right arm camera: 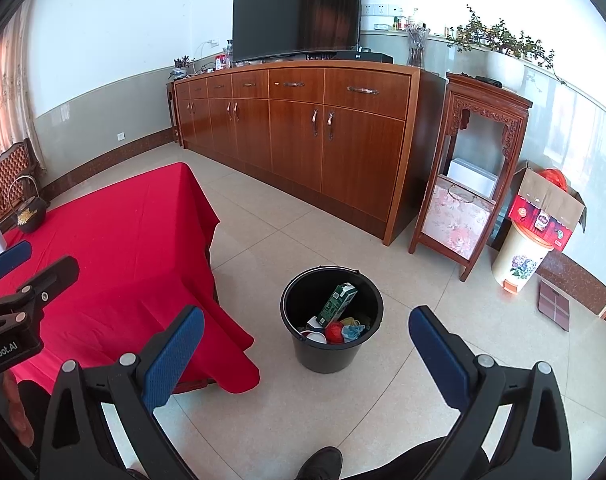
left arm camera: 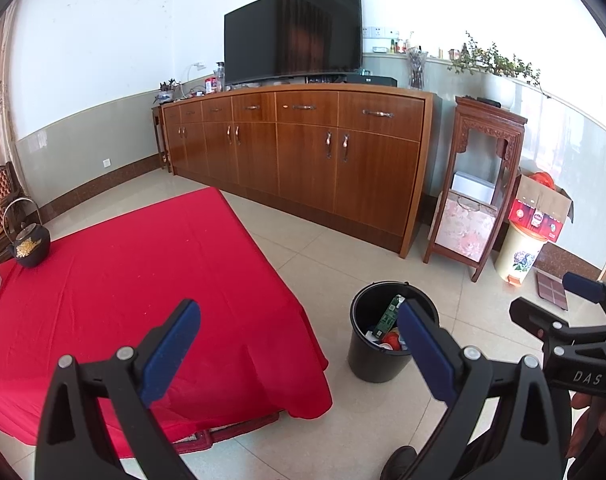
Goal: Collect trash
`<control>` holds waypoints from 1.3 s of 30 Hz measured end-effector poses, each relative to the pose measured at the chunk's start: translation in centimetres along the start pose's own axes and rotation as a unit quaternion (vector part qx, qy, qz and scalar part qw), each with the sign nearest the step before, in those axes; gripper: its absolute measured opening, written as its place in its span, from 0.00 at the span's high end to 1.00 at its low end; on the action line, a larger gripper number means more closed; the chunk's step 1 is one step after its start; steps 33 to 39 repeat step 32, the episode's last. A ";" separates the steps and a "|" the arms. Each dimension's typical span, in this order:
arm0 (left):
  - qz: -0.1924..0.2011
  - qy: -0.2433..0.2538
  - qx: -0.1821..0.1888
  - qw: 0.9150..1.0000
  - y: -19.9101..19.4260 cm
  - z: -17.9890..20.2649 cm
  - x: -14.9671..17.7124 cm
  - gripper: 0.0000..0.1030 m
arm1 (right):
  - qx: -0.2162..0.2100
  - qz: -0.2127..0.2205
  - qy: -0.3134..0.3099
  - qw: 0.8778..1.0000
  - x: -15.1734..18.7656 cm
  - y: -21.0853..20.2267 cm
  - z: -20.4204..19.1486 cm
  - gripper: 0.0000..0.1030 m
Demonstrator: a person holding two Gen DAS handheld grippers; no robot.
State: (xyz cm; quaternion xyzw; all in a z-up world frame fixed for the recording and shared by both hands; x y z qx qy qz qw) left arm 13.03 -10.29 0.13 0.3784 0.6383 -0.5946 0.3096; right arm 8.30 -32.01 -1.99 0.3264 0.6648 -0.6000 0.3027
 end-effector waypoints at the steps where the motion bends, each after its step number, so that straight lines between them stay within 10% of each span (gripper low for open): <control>1: 0.000 0.000 0.000 1.000 0.0 0.0 0.0 0.04 | 0.000 0.000 0.000 1.000 0.0 0.0 0.0 0.00; 39: -0.011 -0.006 0.012 1.000 0.9 0.6 0.9 0.02 | 0.001 0.001 -0.002 1.000 0.3 0.1 -0.1 0.00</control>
Point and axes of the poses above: each gripper's, at about its wrist camera, not at the fingertips, and y roughly the way its jaws point, z to its right, x to its underside, the point moved 10 cm from there along y, roughly the way its jaws point, and after that the axes turned 11 degrees about -x, right-handed, at the moved point
